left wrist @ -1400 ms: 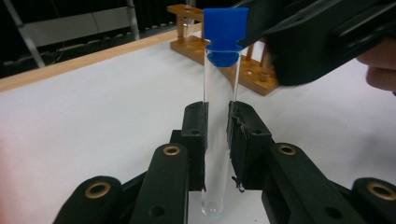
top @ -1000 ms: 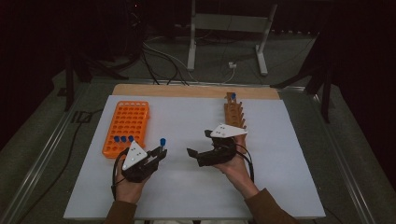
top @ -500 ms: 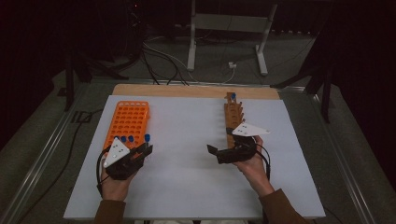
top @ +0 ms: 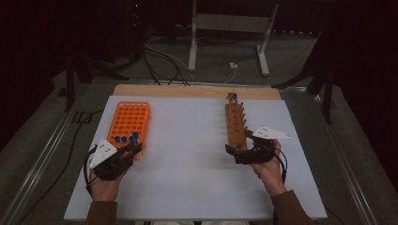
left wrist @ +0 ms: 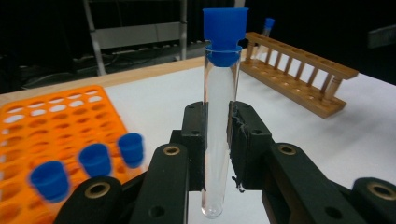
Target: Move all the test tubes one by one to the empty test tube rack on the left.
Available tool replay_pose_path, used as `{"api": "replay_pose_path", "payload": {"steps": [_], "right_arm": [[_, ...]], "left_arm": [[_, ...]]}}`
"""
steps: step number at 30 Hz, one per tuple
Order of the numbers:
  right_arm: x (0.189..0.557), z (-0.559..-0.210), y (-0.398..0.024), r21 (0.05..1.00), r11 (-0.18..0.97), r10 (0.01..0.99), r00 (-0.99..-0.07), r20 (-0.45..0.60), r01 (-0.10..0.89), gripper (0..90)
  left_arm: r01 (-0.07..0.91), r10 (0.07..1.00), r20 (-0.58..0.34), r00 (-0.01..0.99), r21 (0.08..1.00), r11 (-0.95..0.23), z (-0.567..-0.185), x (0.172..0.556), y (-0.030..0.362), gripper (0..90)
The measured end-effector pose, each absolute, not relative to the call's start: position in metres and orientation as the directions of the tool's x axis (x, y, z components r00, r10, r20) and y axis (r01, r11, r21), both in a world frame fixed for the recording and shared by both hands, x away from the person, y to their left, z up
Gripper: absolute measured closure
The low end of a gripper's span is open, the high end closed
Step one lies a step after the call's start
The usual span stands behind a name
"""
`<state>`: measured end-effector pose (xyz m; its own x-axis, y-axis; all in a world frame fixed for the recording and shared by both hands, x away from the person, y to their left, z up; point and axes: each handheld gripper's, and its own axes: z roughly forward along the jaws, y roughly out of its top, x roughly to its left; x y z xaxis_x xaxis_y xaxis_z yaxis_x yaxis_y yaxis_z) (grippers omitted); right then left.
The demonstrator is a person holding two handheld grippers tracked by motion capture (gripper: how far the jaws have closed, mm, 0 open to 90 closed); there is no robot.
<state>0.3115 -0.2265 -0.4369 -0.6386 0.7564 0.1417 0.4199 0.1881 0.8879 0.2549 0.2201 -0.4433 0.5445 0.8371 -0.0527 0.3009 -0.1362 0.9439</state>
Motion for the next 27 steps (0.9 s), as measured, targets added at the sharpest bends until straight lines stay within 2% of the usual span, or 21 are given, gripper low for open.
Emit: {"api": "replay_pose_path", "payload": {"steps": [12,27], "right_arm": [[0.311,-0.435,-0.232,0.896,0.17,0.758,-0.635,0.147,0.411,0.0],[0.311,-0.434,-0.234,0.901,0.151,0.749,-0.642,0.165,0.408,0.0]], "left_arm": [[0.3,0.892,-0.071,0.447,0.951,-0.075,-0.442,0.253,0.254,78.0],[0.281,0.94,-0.061,0.336,0.959,-0.038,-0.453,0.258,0.276,77.9]]}}
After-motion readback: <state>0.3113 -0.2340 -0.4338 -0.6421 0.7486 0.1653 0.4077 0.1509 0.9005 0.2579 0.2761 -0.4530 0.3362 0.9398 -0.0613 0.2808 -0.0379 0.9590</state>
